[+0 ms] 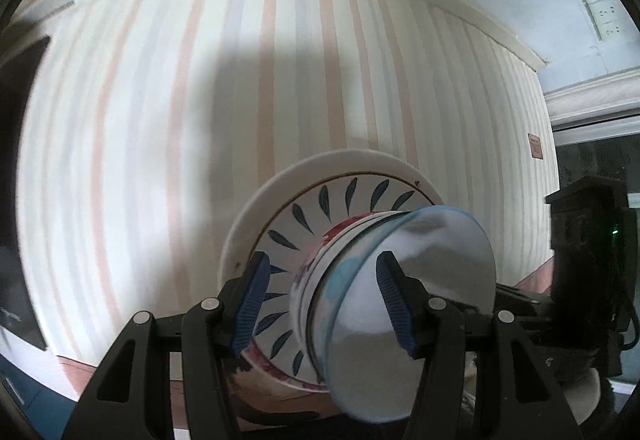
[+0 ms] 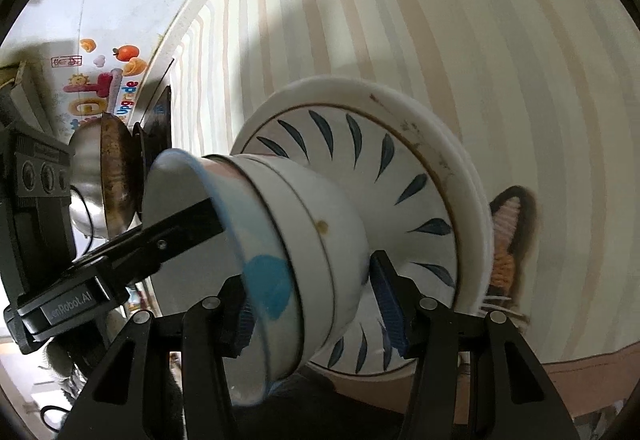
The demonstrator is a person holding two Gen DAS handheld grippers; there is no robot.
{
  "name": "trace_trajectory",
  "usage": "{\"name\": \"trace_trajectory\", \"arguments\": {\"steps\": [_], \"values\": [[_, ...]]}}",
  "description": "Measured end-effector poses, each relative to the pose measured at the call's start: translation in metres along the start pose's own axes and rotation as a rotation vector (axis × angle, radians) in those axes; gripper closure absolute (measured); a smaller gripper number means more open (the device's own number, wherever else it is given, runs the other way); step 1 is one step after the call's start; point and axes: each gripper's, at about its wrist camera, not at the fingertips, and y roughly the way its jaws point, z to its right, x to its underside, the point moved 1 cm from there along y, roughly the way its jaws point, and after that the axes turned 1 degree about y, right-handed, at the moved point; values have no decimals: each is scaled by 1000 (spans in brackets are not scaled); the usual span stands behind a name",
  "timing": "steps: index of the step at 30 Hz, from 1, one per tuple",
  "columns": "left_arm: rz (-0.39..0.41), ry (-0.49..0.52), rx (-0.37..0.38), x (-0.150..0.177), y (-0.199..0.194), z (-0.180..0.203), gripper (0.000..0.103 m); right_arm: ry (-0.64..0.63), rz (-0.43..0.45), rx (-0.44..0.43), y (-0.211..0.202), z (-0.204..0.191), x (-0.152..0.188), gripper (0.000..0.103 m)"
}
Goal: Organize plates and bowls
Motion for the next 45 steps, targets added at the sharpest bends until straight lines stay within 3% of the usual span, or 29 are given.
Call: {"name": "trace_trajectory", "arguments": {"steps": [10,12,15,17,18,25,34,45], "values": [[152,44,-105,27,-53,9,50,-115,168,159,-57,-38,22,48],[180,47,-117,33,-62,10,50,-139,206,203,-69,-48,32,43],[209,47,-132,42,-75,12,37,-166,278,289,-89,-64,50,23],[241,57,-148,50,-85,14,20,-179,327,316,-101,-72,59,16],[262,59,-155,54,-90,15,18,-185,353,327,-109,-77,65,12],[358,57,-182,83,-122,22,7,-225,485,403,-147,-104,106,7],[509,52,-246,145,-173,45,7,-316,614,418,-191,-134,172,5],[660,13,-297,255,-230,87,7,-419,748,413,-256,-149,297,4]]}}
